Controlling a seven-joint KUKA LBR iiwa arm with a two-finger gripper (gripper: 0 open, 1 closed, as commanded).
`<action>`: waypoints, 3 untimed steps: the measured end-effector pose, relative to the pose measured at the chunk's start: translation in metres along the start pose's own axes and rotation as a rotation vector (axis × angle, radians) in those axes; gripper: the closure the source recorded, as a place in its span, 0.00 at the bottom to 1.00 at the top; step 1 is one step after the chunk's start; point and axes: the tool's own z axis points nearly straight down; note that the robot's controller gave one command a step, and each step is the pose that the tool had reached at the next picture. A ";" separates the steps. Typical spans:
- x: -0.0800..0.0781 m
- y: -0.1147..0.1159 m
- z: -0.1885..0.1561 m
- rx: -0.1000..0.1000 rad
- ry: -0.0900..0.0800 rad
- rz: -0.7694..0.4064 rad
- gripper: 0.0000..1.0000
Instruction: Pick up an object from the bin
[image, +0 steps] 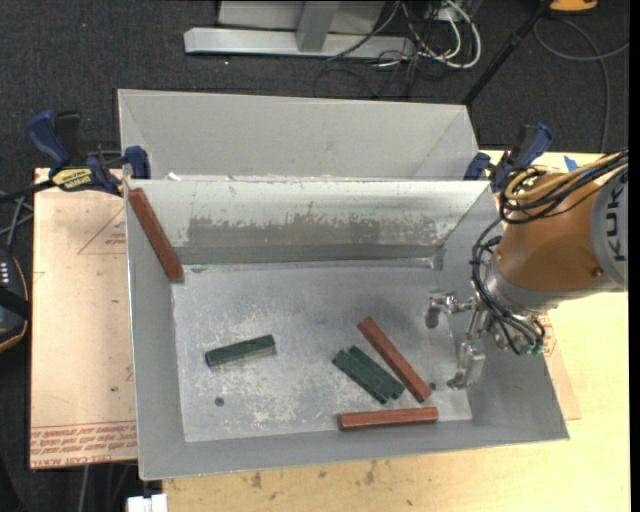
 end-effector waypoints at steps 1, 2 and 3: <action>0.002 0.018 0.006 -0.001 0.003 0.237 0.00; 0.027 0.033 0.021 0.000 0.000 0.156 0.00; 0.026 0.052 0.031 0.000 0.003 0.342 0.00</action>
Offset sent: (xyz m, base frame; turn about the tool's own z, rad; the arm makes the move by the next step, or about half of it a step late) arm -0.0482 0.0355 -0.0310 0.1882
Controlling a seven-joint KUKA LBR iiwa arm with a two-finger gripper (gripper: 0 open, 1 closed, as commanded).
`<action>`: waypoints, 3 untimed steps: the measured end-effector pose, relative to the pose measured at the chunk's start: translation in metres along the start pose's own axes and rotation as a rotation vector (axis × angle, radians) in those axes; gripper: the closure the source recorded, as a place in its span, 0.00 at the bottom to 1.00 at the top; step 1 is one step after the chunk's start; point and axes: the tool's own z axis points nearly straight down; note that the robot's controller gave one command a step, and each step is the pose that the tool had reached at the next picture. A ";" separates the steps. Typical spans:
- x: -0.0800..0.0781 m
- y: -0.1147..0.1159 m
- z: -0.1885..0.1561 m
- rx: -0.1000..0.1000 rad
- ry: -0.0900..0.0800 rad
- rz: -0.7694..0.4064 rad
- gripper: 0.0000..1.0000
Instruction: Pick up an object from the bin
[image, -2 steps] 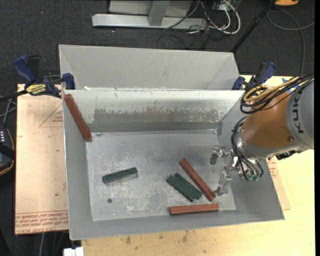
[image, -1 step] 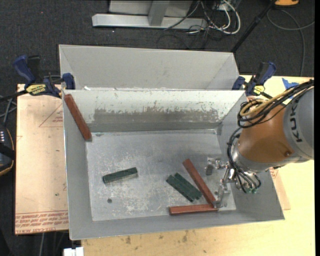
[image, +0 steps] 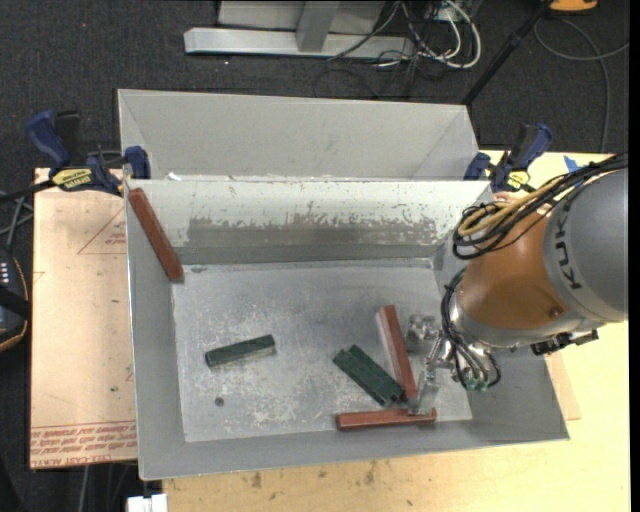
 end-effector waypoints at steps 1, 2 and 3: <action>0.005 0.049 0.000 0.000 -0.003 -0.013 0.00; 0.015 0.090 -0.003 -0.003 -0.005 -0.034 0.00; -0.052 0.124 0.002 -0.002 -0.005 0.122 1.00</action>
Offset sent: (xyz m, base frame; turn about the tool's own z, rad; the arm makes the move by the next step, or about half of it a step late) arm -0.0060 0.0572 0.0118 -0.0646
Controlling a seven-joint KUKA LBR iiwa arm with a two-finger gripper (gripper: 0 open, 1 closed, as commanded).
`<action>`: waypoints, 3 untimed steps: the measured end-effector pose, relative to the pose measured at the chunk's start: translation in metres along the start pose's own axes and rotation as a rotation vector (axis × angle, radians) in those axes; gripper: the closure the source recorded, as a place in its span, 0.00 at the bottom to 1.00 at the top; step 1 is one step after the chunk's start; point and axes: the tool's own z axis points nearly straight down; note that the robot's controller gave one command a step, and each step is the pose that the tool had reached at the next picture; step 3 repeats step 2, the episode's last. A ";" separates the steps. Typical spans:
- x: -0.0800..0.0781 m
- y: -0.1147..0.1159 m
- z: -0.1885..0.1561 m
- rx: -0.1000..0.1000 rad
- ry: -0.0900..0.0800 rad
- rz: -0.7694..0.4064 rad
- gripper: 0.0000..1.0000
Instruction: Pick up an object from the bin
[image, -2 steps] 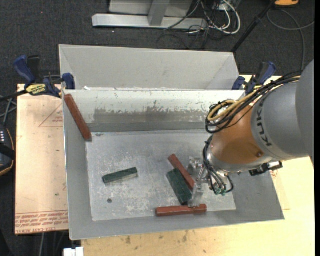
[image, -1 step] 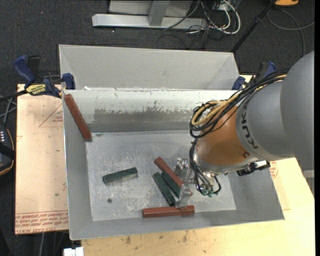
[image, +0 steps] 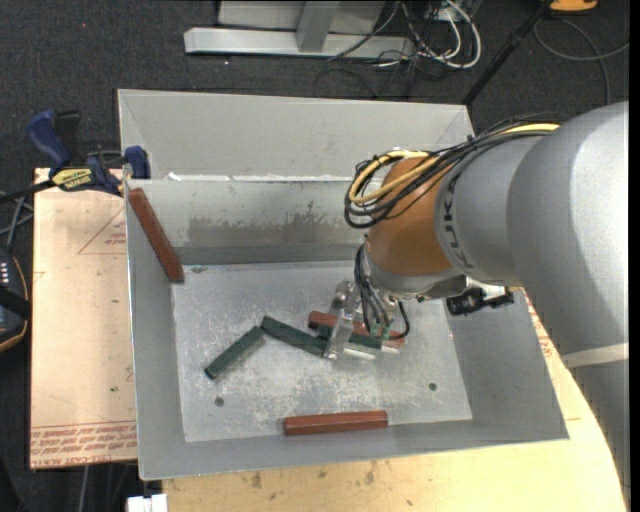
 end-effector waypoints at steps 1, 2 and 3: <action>0.000 0.000 0.000 0.000 0.000 0.000 1.00; -0.001 -0.013 -0.148 0.002 0.001 -0.031 1.00; -0.001 -0.013 -0.148 0.002 0.001 -0.031 1.00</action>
Offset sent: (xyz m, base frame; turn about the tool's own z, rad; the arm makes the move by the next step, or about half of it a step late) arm -0.0051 -0.0134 0.1475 -0.0289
